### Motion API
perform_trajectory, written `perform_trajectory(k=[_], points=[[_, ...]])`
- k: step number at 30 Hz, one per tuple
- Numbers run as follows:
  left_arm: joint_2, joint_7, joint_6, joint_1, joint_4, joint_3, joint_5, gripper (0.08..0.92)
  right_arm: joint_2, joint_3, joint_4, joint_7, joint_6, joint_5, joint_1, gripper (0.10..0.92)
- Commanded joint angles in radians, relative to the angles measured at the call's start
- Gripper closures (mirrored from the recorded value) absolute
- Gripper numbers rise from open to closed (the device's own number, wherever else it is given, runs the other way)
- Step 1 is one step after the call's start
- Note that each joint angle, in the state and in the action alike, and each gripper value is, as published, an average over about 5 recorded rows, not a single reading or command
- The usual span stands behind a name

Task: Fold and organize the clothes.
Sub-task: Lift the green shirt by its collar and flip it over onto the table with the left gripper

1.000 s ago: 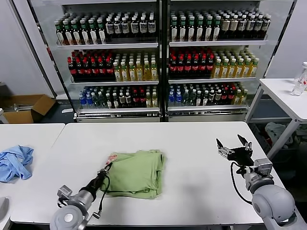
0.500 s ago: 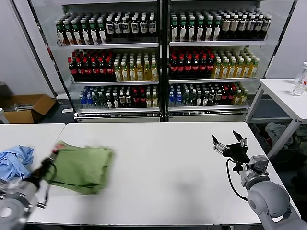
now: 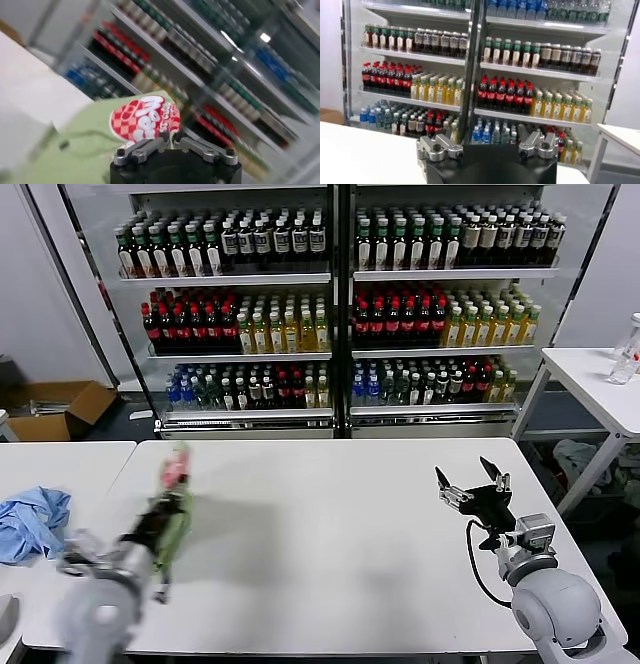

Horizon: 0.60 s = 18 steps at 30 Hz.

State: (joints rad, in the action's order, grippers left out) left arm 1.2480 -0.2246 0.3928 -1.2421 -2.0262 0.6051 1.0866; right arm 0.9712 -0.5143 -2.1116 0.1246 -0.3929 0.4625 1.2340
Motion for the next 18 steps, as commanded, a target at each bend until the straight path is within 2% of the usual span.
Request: perform_trajectory(k=[1,4,9,13,18], points=[[0.348,0.016,-0.064,0.162,0.205,-0.545,-0.494,0.908,-0.015,0.001,-0.023,0.006,0.006,-0.004,-0.005,0.203],[0.390,0.019,-0.069,0.202,0.276,-0.569,-0.564,0.908,-0.022,0.002,-0.012,0.016,0.019,0.017,-0.014,0.203],[0.397,0.050,-0.104,0.237,0.322,-0.620,-0.652,0.893,-0.035,0.008,0.020,0.048,0.043,0.067,-0.032,0.203],[0.397,0.070,-0.127,0.239,0.310,-0.657,-0.732,0.810,-0.050,0.015,0.037,0.044,0.013,0.116,-0.052,0.203],[0.378,0.078,-0.130,0.187,0.215,-0.617,-0.750,0.671,-0.028,0.115,0.091,0.038,-0.069,0.122,-0.116,0.203]])
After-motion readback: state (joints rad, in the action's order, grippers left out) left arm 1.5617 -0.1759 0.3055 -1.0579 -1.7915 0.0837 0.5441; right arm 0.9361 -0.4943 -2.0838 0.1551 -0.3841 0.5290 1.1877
